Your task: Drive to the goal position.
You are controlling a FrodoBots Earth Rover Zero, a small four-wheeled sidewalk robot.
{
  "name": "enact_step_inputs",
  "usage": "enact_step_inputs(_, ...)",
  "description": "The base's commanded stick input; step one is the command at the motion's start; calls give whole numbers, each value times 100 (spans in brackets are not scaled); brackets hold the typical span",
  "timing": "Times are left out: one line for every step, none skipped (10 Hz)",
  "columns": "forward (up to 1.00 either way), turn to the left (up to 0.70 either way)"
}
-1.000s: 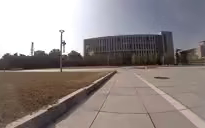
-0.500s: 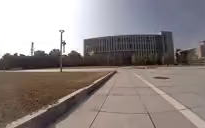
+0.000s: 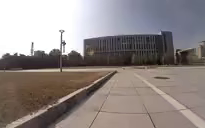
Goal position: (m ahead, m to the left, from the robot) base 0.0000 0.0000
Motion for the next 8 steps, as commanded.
enact_step_inputs(4, 0)
enact_step_inputs(4, 0)
enact_step_inputs(4, 0)
enact_step_inputs(1, 0)
enact_step_inputs(3, 0)
enact_step_inputs(1, 0)
enact_step_inputs(2, 0)
enact_step_inputs(4, 0)
